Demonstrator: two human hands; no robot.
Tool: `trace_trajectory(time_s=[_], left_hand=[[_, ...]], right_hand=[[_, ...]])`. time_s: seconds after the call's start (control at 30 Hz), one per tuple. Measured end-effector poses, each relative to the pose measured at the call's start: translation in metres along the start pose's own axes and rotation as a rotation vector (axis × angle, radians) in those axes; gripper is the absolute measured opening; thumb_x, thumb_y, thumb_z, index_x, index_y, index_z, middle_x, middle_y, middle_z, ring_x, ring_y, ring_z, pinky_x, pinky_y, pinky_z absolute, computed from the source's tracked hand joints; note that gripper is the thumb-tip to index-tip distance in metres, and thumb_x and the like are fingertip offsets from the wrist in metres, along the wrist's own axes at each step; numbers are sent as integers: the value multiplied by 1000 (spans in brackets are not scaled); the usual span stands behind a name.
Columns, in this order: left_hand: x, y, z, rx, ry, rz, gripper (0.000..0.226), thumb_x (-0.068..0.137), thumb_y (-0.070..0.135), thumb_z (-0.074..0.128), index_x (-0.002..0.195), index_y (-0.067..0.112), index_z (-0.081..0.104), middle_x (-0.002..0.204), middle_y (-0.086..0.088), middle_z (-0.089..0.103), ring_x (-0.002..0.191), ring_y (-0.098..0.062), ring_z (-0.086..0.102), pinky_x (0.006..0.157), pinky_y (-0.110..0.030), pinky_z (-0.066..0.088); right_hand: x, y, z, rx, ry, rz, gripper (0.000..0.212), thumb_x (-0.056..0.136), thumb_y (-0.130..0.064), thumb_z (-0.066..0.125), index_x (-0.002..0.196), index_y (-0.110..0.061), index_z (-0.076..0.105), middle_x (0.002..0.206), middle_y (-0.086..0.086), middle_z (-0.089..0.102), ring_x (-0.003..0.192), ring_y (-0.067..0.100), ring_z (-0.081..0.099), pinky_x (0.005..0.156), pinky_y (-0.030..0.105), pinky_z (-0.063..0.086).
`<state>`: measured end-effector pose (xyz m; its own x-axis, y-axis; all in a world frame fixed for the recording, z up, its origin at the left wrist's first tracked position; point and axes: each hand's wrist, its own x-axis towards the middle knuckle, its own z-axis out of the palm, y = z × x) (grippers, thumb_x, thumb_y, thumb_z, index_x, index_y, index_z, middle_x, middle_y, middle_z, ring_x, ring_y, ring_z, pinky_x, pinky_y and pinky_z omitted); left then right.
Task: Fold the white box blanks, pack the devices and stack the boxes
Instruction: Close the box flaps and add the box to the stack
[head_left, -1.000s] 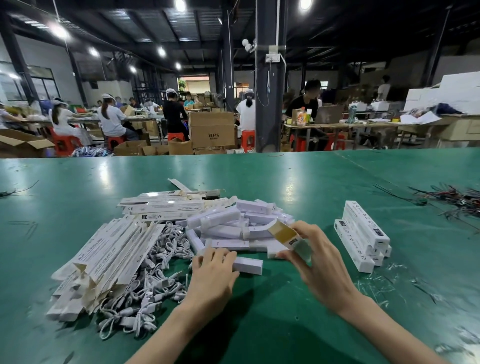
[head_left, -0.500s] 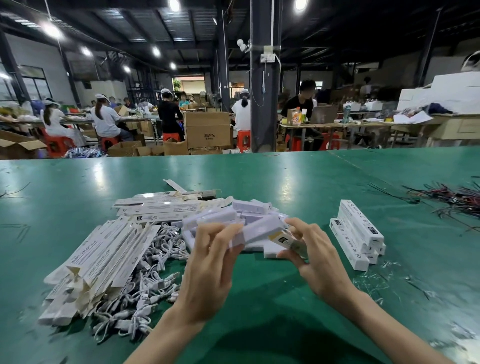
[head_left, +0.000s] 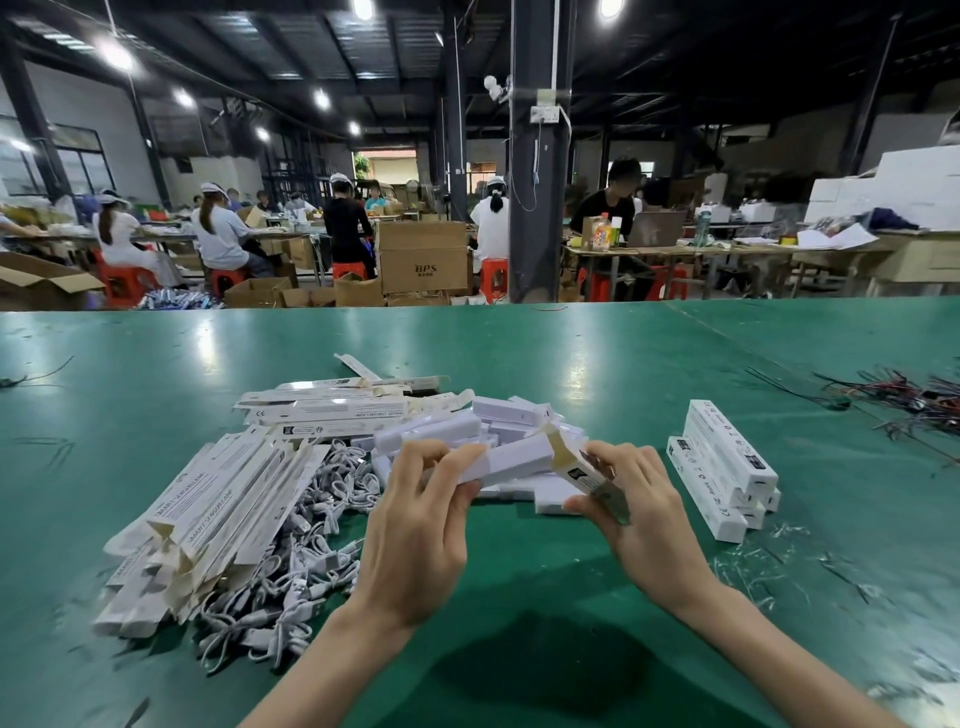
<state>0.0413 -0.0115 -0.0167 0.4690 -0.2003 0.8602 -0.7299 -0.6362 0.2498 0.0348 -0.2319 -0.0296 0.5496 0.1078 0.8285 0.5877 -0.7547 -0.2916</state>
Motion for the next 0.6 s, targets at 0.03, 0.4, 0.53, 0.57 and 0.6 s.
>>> trace_trajectory(time_s=[0.03,0.4,0.53,0.57,0.6], left_hand=[[1,0,-2,14,2,7,30,93,18,49,114,7,67,101,-2,46,78,-16,52,53,-30,49],[2,0,1,102,4,101,28,88,9,54,113,8,66,105,-3,46,96,-18,45,72,-29,51],[-6,7,9,-184,-101,-18,35,97,19,46,131,24,39,116,9,43,108,-7,45,99,-11,31],[-8,10,10,-259,-110,-50,38,97,16,45,132,28,35,118,11,43,110,-3,46,99,-9,31],[-10,11,13,-319,-95,-67,40,97,14,45,132,30,33,122,12,42,112,-1,46,98,-8,33]], right_hand=[[-1,1,0,-6,-7,0,47,74,-13,77,116,-9,56,97,-12,52,86,13,43,80,16,36],[-2,-1,-1,-128,-142,-111,39,71,-3,83,107,-4,68,95,1,63,83,24,52,73,40,51],[-3,-9,1,-99,-160,-136,41,74,-6,81,113,-3,67,97,4,63,85,26,52,75,40,51],[-3,-10,2,-90,-166,-141,41,75,-8,81,114,-3,66,97,5,63,86,26,52,76,39,50],[-4,-12,3,-81,-168,-139,42,76,-9,80,115,-3,66,98,5,63,87,26,52,77,39,50]])
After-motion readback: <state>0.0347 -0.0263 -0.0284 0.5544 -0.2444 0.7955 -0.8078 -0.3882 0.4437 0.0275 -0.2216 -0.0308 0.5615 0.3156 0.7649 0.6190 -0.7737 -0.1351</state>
